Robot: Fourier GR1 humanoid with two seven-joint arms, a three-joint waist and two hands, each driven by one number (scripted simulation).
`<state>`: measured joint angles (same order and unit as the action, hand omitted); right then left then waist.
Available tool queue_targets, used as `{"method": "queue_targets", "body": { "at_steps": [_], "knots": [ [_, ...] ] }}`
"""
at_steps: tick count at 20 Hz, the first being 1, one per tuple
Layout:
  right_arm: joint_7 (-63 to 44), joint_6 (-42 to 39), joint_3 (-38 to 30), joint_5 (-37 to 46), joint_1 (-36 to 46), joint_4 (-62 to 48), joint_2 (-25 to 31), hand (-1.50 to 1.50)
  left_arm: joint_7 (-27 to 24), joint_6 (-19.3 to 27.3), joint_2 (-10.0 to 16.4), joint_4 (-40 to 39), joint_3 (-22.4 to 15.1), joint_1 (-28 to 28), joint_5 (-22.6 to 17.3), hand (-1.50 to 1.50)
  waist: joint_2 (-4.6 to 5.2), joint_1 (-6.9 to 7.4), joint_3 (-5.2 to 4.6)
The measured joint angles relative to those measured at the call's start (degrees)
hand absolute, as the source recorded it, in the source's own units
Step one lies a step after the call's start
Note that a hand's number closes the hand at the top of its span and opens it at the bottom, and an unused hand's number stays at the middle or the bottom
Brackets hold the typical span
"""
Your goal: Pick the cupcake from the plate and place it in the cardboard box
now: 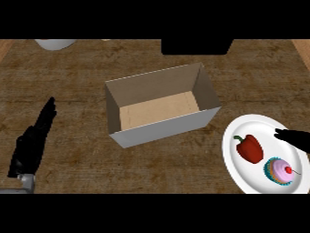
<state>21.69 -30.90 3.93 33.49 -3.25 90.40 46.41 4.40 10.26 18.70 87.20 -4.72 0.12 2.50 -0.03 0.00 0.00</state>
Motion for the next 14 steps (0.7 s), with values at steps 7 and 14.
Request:
{"method": "queue_targets", "body": {
  "at_steps": [7,14],
  "knots": [
    [2.7,0.3,-2.2,5.0,-2.2,-0.5,-3.9,-1.5,1.8,-1.5,-1.8,1.1,1.5,-0.6,2.1,0.0,0.0,-0.09,0.02],
    [2.7,-0.6,-2.9,8.8,-0.6,-1.5,-8.6,-1.5,1.0,-3.6,-2.7,1.5,3.8,0.4,3.1,0.0,0.0,-0.02,0.0]
  ]
}}
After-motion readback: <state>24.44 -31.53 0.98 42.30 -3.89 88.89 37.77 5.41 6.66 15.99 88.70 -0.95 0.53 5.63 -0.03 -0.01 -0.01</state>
